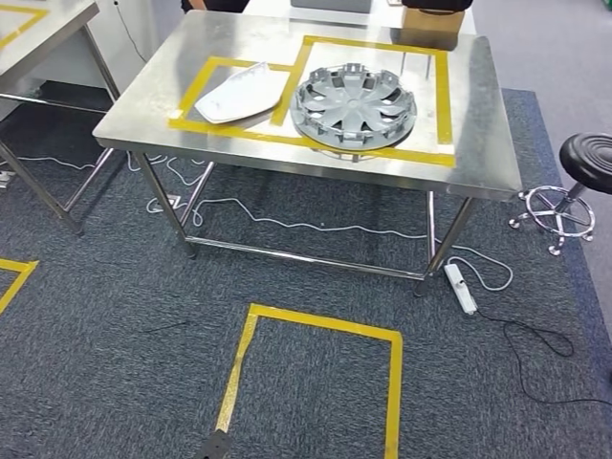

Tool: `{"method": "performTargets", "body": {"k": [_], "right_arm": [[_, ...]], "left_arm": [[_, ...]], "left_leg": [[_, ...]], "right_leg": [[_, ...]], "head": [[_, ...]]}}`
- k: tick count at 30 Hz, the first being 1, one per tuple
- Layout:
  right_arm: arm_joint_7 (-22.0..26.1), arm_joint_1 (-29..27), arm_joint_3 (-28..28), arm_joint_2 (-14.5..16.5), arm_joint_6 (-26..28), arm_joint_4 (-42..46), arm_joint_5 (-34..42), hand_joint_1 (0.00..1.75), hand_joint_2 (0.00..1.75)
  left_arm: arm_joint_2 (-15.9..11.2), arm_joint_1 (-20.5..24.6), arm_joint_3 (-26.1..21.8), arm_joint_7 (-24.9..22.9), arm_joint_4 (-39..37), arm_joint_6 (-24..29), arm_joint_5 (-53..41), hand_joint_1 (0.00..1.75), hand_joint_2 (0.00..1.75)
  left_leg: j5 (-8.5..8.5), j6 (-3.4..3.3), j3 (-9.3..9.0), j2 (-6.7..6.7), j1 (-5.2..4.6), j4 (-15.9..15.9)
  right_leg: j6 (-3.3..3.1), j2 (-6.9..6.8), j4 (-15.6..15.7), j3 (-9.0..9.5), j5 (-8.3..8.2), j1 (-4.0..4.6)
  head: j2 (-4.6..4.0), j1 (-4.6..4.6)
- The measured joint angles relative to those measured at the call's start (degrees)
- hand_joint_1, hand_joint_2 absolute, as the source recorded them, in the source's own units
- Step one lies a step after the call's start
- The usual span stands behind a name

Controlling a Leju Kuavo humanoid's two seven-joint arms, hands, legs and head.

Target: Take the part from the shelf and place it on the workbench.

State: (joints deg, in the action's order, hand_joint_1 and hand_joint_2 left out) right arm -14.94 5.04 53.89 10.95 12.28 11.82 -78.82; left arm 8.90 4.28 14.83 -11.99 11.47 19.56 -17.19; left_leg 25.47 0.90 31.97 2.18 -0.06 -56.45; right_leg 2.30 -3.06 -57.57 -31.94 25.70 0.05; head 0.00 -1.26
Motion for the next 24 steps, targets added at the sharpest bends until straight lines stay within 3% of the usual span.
{"method": "performTargets", "body": {"k": [2, 3, 6, 7, 8, 9, 10, 12, 14, 16, 18, 20, 22, 23, 24], "right_arm": [[-0.29, 0.01, -0.16, -0.02, -0.04, 0.01, -0.68, 0.0, 0.0], [-0.34, -0.03, -0.38, -0.03, 0.32, 0.02, -1.38, 0.0, 0.0], [-0.35, -0.22, -1.47, -0.04, 2.75, 0.02, -3.52, 0.0, 0.0], [-0.36, -0.27, -1.78, -0.04, 3.56, 0.02, -3.84, 0.0, 0.0], [-0.4, -0.3, -1.99, -0.04, 4.18, 0.02, -4.0, 0.0, 0.0], [-0.5, -0.31, -2.13, -0.04, 4.6, 0.02, -4.07, 0.0, 0.0], [-0.67, -0.32, -2.22, -0.04, 4.88, 0.02, -4.09, 0.0, 0.0], [-1.08, -0.31, -2.37, -0.06, 5.19, 0.02, -4.14, 0.0, 0.0], [-1.42, -0.31, -2.59, -0.08, 5.24, 0.01, -4.31, 0.0, 0.0], [-1.72, -0.32, -2.86, -0.07, 5.07, 0.0, -4.54, 0.0, 0.0], [-1.9, -0.28, -3.1, -0.04, 4.89, 0.01, -4.72, 0.0, 0.0], [-1.93, -0.36, -3.21, -0.04, 4.81, 0.01, -4.8, 0.0, 0.0], [-1.98, -0.52, -3.23, -0.04, 4.79, 0.0, -4.81, 0.0, 0.0], [-2.01, -0.54, -3.25, -0.04, 4.78, 0.0, -4.81, 0.0, 0.0], [-2.02, -0.53, -3.27, -0.04, 4.77, 0.0, -4.8, 0.0, 0.0]], "left_arm": [[-0.21, -0.29, 0.76, -1.1, -0.11, 0.63, -0.22, 0.0, 0.0], [-0.26, -0.4, 1.0, -1.27, -0.15, 0.88, -0.25, 0.0, 0.0], [-0.26, -0.47, 1.58, -1.5, -0.21, 1.29, -0.72, 0.0, 0.0], [-0.26, -0.5, 1.85, -1.65, -0.25, 1.41, -1.06, 0.0, 0.0], [-0.28, -0.54, 2.09, -1.86, -0.32, 1.54, -1.36, 0.0, 0.0], [-0.29, -0.58, 2.31, -2.12, -0.38, 1.64, -1.58, 0.0, 0.0], [-0.28, -0.6, 2.44, -2.28, -0.43, 1.75, -1.67, 0.0, 0.0], [-0.23, -0.54, 2.57, -2.42, -0.46, 1.95, -1.67, 0.0, 0.0], [-0.22, -0.53, 2.73, -2.41, -0.46, 2.07, -1.69, 0.0, 0.0], [-0.24, -0.68, 2.83, -2.38, -0.48, 2.1, -1.77, 0.0, 0.0], [-0.25, -0.76, 2.89, -2.36, -0.5, 2.1, -1.85, 0.0, 0.0], [-0.26, -0.57, 2.98, -2.33, -0.5, 2.1, -1.91, 0.0, 0.0], [-0.27, -0.5, 3.14, -2.33, -0.5, 2.1, -1.98, 0.0, 0.0], [-0.28, -0.59, 3.21, -2.33, -0.51, 2.09, -2.01, 0.0, 0.0], [-0.31, -0.69, 3.26, -2.32, -0.51, 2.09, -2.04, 0.0, 0.0]], "left_leg": [[-0.2, -0.81, 0.09, -0.85, 0.05, 0.07], [-0.34, -1.19, 0.11, -1.26, 0.13, 0.13], [-0.53, -1.77, 0.31, -2.64, 0.14, 0.14], [-0.56, -1.81, 0.34, -3.16, 0.1, 0.13], [-0.57, -1.81, 0.34, -3.73, 0.06, 0.12], [-0.59, -1.78, 0.3, -4.35, 0.05, 0.1], [-0.63, -1.71, 0.25, -5.0, 0.06, 0.08], [-0.72, -1.39, 0.37, -6.23, 0.01, -0.06], [-0.96, -0.75, 0.8, -7.22, 0.06, -0.16], [-1.22, -0.04, 1.14, -7.89, 0.26, -0.09], [0.0, 0.58, 1.96, -6.43, 0.21, -1.6], [3.57, 1.11, 4.79, -4.0, 0.11, -7.62], [6.56, 1.47, 8.15, -3.12, 0.2, -14.79], [6.58, 1.56, 8.74, -2.98, 0.26, -16.16], [5.49, 1.6, 8.21, -2.8, 0.32, -15.29]], "right_leg": [[0.63, -0.02, -0.68, -0.14, 0.77, -0.19], [0.91, 0.51, -2.29, -0.78, 1.95, -0.29], [1.29, 2.43, -13.09, -5.57, 7.43, -0.37], [1.29, 2.68, -15.95, -6.88, 8.27, -0.36], [1.22, 2.84, -16.79, -7.3, 7.99, -0.35], [1.08, 3.01, -15.2, -6.54, 6.6, -0.36], [0.89, 3.46, -11.62, -4.81, 4.52, -0.39], [0.53, 5.72, -3.84, -1.02, 1.59, -0.62], [0.29, 7.11, -0.55, 0.54, 1.05, -0.69], [-0.18, 6.29, -0.35, 0.54, 0.86, -0.6], [-0.93, 5.18, -0.06, 0.58, 0.59, -0.7], [-1.43, 3.77, 0.12, 0.54, 0.5, -0.73], [-1.54, 2.25, 0.1, 0.44, 0.54, -0.67], [-1.54, 1.53, 0.09, 0.42, 0.55, -0.67], [-1.51, 0.86, 0.08, 0.44, 0.57, -0.67]], "head": [[0.0, 0.12], [0.0, 0.24], [0.0, 0.6], [0.0, 0.63], [0.0, 0.64], [0.0, 0.64], [0.0, 0.65], [0.0, 0.62], [0.0, 0.58], [0.0, 0.58], [0.0, 0.27], [0.0, -0.15], [0.0, -0.26], [0.0, -0.27], [0.0, -0.27]]}}
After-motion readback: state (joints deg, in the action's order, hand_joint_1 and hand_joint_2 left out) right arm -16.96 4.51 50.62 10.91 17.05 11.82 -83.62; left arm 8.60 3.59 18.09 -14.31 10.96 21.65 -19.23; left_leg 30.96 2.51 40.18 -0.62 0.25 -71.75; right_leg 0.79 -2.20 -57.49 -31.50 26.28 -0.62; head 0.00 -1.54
